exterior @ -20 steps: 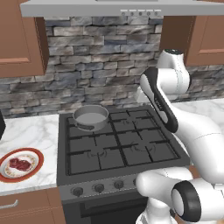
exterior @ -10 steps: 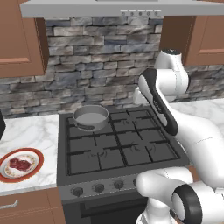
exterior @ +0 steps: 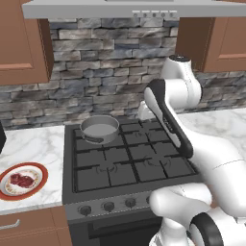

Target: Retrieve the frozen meat and place it in the pot on a burner. Then turn the burner on.

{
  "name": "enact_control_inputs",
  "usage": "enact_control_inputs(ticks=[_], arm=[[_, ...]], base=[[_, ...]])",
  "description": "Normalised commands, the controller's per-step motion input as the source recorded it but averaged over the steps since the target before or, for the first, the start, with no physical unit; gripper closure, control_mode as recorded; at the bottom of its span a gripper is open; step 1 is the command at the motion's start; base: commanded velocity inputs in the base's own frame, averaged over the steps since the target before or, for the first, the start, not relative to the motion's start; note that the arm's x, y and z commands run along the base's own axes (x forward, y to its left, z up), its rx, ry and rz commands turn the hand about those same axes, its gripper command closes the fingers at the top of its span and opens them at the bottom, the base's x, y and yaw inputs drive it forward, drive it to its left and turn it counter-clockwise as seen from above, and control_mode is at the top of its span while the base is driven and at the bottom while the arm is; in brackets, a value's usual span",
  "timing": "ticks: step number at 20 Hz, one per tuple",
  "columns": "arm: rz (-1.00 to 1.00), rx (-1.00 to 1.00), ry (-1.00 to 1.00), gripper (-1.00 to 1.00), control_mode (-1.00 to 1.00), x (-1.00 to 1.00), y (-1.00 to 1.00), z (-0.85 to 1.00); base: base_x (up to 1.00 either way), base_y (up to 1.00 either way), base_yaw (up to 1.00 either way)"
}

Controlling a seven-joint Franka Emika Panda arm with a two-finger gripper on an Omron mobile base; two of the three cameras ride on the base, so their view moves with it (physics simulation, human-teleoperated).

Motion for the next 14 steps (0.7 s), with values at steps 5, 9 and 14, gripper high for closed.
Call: enact_control_inputs(ticks=[5, 9, 14], arm=[[0.19, -0.1, 0.0, -1.0, -1.0, -0.24, 0.75, 0.02], [0.24, -0.1, 0.0, -1.0, -1.0, -0.32, 0.83, 0.0], [0.3, -0.11, 0.0, -1.0, -1.0, -0.35, 0.85, 0.0]], base=[[0.0, 0.0, 0.0], [0.0, 0.0, 0.0], [0.0, 0.0, 0.0]])
